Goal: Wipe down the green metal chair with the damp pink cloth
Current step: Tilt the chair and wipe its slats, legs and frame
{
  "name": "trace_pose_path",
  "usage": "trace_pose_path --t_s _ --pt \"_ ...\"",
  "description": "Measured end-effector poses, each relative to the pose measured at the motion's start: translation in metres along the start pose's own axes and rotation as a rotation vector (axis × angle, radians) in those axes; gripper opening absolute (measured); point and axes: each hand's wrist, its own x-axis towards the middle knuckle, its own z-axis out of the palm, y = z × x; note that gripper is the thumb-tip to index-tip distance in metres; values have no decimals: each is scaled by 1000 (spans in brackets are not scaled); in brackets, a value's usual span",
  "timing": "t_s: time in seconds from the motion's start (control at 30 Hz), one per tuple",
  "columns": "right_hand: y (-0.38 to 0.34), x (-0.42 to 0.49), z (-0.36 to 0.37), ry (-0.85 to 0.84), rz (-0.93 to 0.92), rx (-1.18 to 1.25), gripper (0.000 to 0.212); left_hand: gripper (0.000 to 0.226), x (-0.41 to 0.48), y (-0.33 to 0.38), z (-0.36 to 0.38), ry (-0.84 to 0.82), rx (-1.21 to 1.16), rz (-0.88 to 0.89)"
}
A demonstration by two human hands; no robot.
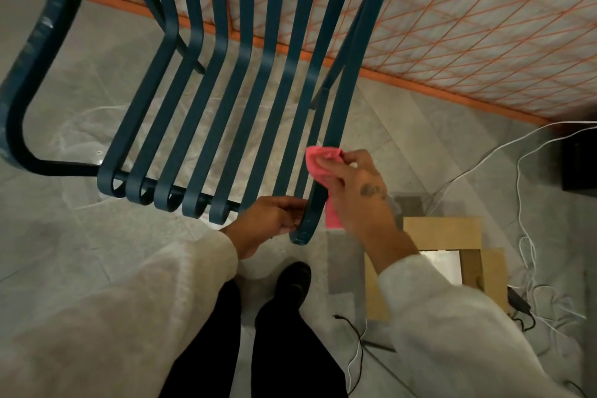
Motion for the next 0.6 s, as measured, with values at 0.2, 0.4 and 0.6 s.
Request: trace_pose_path --t_s 0.2,0.4,0.6 --pt "0 -24 14 110 -118 97 24 45 1 -6 -1 -10 -24 3" --pt "7 -18 13 17 -86 -99 30 43 0 -6 0 -5 -24 20" --pt "-2 -5 12 149 -126 -72 28 42 -1 -6 3 12 -59 15"
